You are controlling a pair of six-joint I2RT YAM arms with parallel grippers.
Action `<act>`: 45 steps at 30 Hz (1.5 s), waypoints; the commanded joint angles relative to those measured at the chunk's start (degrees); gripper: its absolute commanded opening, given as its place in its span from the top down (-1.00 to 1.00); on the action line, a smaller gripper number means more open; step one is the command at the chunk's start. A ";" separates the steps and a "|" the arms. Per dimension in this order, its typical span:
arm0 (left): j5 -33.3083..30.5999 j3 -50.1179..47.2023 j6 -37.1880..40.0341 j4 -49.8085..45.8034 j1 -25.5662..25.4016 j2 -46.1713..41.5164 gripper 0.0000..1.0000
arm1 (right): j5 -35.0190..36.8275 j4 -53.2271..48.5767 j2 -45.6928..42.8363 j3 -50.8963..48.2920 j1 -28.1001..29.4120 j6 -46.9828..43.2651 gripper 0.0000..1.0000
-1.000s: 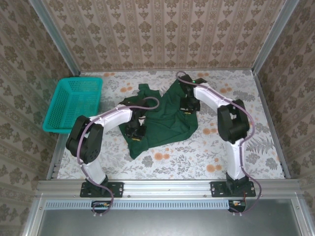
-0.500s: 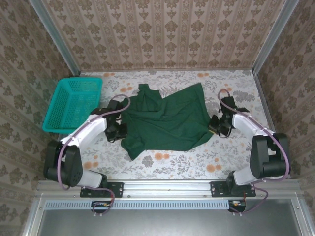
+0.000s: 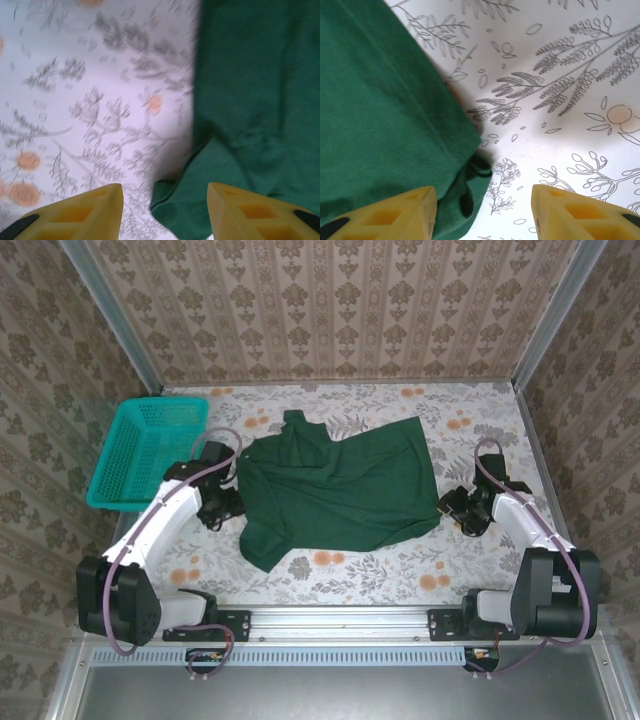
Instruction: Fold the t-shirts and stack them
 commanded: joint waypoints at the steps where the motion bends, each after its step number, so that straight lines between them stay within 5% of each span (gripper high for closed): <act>1: 3.57 5.44 5.85 4.63 -1.31 4.64 0.04 | 3.48 -0.86 2.14 5.75 3.11 -2.05 -0.02; 7: 6.33 20.48 10.61 4.66 -7.20 22.32 0.03 | 5.80 -2.61 18.49 19.72 10.17 -4.45 0.25; 15: 0.61 32.14 10.11 -0.28 -8.50 40.98 -0.10 | 6.66 -5.37 36.83 34.88 15.49 -4.50 0.44; 25: -2.26 50.83 10.65 -1.67 -4.90 59.01 -0.11 | 9.13 -9.84 51.54 51.27 10.41 2.16 0.39; 33: 3.49 86.10 8.15 -8.52 -1.53 77.92 -0.12 | 5.70 -13.92 64.29 73.04 4.69 5.03 0.18; 39: 8.48 86.05 2.72 -5.55 1.76 72.88 -0.38 | 5.17 -27.06 71.09 99.89 5.44 -1.52 -0.19; 42: 7.15 78.62 4.05 -3.33 1.64 64.24 -0.61 | 6.21 -30.03 66.11 98.82 5.55 -5.37 -0.30; 45: 5.20 66.82 4.25 -0.30 1.46 54.04 -0.69 | 7.46 -27.82 56.43 86.12 5.09 -8.71 -0.35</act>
